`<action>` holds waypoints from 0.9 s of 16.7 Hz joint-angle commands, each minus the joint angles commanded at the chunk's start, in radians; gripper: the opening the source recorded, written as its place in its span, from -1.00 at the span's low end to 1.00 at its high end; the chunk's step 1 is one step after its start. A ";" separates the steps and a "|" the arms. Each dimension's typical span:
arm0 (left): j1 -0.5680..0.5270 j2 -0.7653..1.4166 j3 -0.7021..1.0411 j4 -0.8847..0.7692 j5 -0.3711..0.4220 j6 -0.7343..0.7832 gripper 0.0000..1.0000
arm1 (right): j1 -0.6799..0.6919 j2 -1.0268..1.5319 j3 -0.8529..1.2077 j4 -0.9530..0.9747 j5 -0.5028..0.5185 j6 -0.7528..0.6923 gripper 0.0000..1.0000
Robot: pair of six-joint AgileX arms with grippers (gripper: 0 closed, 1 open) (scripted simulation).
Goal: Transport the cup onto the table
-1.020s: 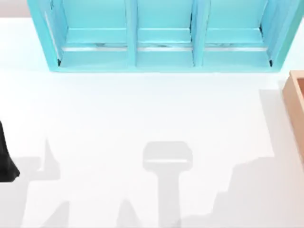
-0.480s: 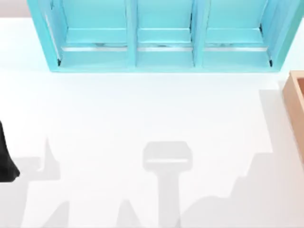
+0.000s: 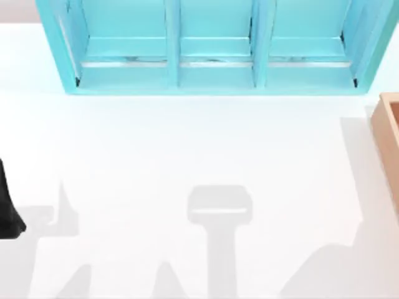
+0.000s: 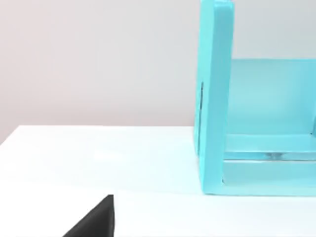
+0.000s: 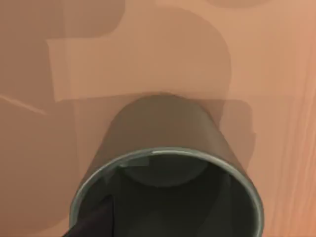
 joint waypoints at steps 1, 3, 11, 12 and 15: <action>0.000 0.000 0.000 0.000 0.000 0.000 1.00 | 0.001 0.011 -0.033 0.046 0.000 0.001 1.00; 0.000 0.000 0.000 0.000 0.000 0.000 1.00 | 0.000 0.030 -0.083 0.107 0.000 0.000 1.00; 0.000 0.000 0.000 0.000 0.000 0.000 1.00 | -0.001 0.035 -0.098 0.125 0.000 0.000 0.55; 0.000 0.000 0.000 0.000 0.000 0.000 1.00 | -0.001 0.035 -0.098 0.125 0.000 0.000 0.40; 0.000 0.000 0.000 0.000 0.000 0.000 1.00 | -0.001 0.035 -0.098 0.125 0.000 0.000 -0.06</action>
